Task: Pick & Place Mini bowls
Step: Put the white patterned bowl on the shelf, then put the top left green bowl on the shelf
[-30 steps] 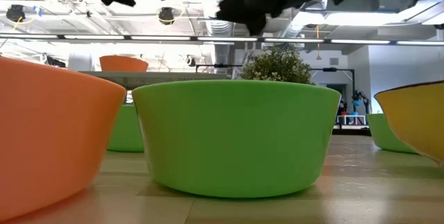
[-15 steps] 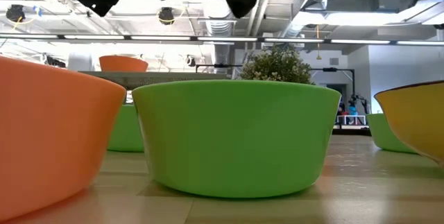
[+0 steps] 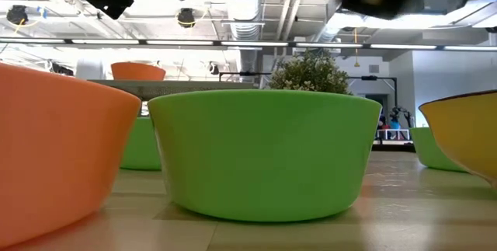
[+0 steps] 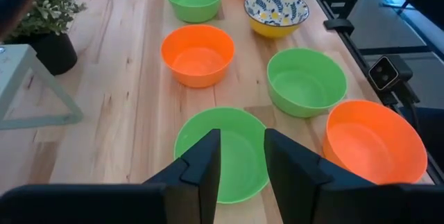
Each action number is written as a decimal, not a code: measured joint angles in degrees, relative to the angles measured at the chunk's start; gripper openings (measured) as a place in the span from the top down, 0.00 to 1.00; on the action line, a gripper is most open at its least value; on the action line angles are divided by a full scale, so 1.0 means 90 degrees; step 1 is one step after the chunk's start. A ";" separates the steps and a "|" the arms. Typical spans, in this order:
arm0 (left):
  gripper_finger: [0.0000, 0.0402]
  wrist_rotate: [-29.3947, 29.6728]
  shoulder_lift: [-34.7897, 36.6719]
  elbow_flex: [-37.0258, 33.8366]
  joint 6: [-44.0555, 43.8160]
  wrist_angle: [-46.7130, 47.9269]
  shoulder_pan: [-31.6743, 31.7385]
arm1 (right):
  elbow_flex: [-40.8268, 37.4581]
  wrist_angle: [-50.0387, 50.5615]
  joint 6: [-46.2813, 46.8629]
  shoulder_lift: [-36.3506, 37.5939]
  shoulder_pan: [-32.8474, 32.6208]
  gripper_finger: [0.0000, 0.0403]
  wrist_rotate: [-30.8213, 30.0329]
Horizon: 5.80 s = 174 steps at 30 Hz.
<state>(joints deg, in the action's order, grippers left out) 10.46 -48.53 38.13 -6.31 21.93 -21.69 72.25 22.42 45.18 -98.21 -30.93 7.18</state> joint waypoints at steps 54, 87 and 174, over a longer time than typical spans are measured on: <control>0.72 -0.0007 -0.0080 -0.0022 -0.0022 -0.0130 -0.0010 | 0.0772 0.1966 0.0787 -0.1099 -0.0583 0.95 -0.0781; 0.72 0.0719 0.0822 0.0117 0.0002 -0.0383 -0.0515 | 0.3212 0.1972 -0.7255 -0.1129 0.2194 0.99 -0.3521; 0.72 0.0835 0.1047 0.0112 0.0000 -0.0442 -0.0500 | 0.6225 0.2555 -1.0515 -0.3313 0.3949 0.54 -0.3678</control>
<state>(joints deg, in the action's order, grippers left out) 17.98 -39.11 39.13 -6.31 17.96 -26.20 128.27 45.42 -49.46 -128.03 4.61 -25.93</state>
